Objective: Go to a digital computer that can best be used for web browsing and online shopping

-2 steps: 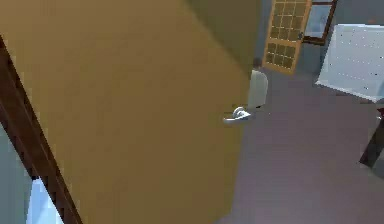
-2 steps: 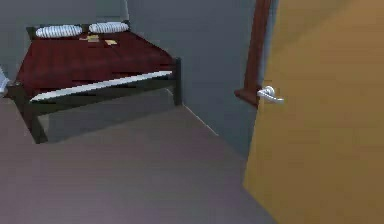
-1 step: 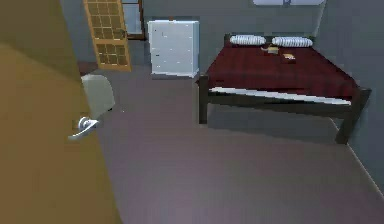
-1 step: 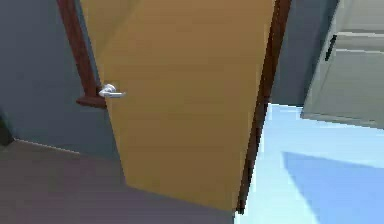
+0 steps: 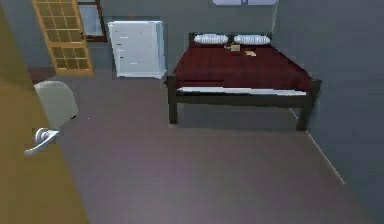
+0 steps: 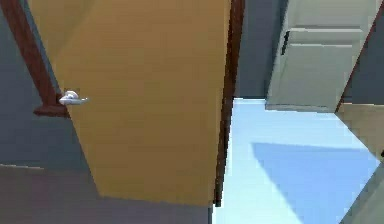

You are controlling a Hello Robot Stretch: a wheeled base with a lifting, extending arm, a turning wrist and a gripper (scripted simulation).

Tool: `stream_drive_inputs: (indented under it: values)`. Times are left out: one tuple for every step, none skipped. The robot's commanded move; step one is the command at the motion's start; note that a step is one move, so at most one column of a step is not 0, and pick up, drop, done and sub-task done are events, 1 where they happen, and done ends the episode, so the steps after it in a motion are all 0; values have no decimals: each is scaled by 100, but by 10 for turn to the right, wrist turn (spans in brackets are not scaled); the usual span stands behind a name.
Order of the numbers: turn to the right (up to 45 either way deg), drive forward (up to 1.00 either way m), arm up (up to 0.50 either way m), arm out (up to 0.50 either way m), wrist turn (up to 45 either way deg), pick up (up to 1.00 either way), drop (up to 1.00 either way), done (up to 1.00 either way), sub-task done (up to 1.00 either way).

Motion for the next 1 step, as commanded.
stream_drive_inputs:
  values:
    - [0,100,0,0,0,0,0,0,0]
